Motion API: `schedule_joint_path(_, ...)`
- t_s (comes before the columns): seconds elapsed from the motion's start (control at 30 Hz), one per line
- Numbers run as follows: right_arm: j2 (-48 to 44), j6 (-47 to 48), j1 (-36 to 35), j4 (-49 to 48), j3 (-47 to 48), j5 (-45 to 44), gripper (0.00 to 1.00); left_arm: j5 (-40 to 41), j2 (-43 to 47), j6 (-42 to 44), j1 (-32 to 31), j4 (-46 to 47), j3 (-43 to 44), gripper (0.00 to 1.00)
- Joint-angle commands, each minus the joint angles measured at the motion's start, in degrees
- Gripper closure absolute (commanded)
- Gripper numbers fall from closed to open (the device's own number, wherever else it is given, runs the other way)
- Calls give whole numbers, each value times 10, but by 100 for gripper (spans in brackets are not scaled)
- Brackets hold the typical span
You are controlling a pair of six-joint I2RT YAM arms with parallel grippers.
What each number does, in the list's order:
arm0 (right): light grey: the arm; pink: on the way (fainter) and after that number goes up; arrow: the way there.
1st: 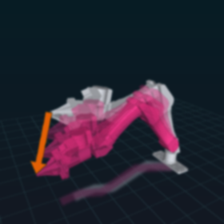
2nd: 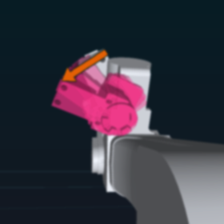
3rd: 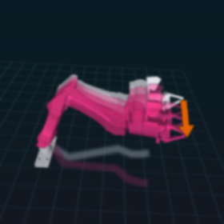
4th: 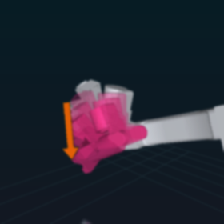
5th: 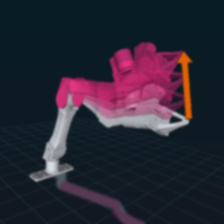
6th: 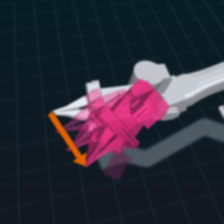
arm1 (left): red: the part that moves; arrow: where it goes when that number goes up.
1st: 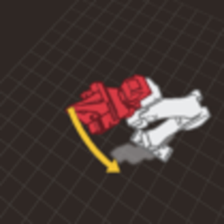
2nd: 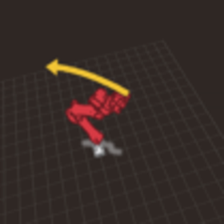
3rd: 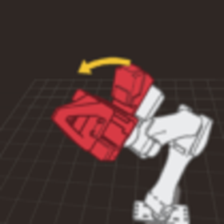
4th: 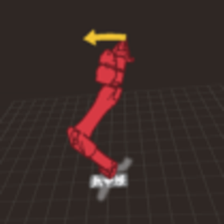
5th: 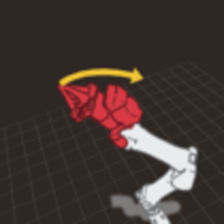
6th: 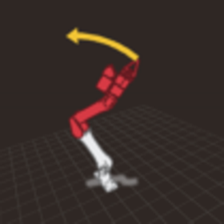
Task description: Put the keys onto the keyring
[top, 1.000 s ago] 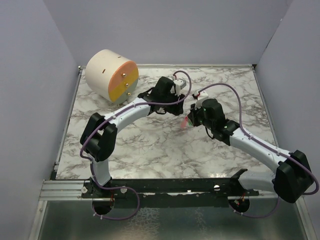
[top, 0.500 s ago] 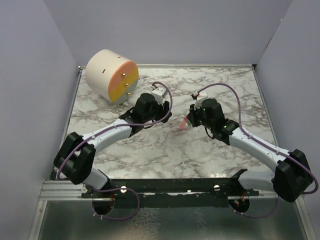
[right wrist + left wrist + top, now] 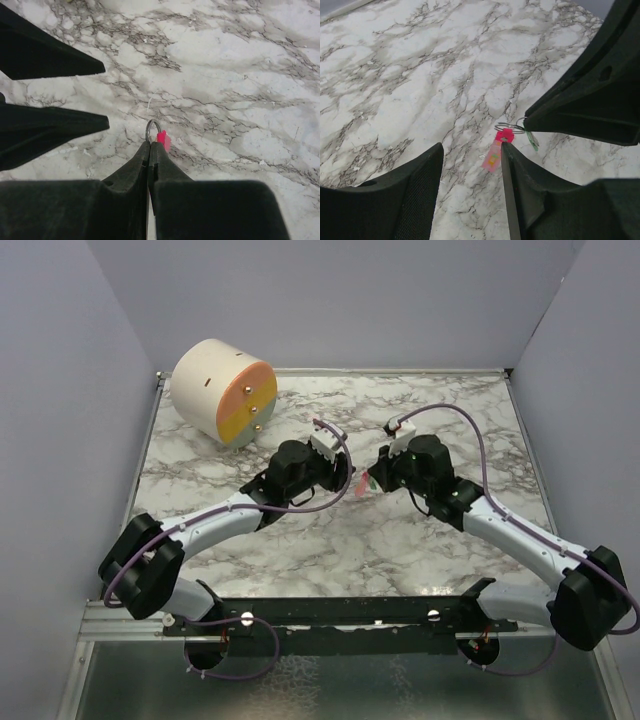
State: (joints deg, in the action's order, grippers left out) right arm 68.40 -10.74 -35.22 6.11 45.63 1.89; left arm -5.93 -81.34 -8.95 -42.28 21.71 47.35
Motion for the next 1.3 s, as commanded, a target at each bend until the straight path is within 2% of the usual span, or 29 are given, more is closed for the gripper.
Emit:
schedule_joint_path(0.0, -18, -10, -3, 2, 38, 36, 99, 14, 32, 67, -20, 56, -15, 49)
schedule_joint_path(0.27, -17, 4, -3, 57, 94, 38, 99, 20, 53, 119, -30, 95, -47, 48)
schedule_joint_path(0.53, -23, 50, -3, 98, 139, 24, 99, 25, 65, 213, -31, 136, -70, 42)
schedule_joint_path(0.9, -30, 86, -3, 117, 148, 21, 99, -99, 47, 289, -16, 147, -40, 44)
schedule_joint_path(1.27, -30, 91, -3, 123, 148, 37, 99, -174, 15, 341, -16, 152, -19, 56)
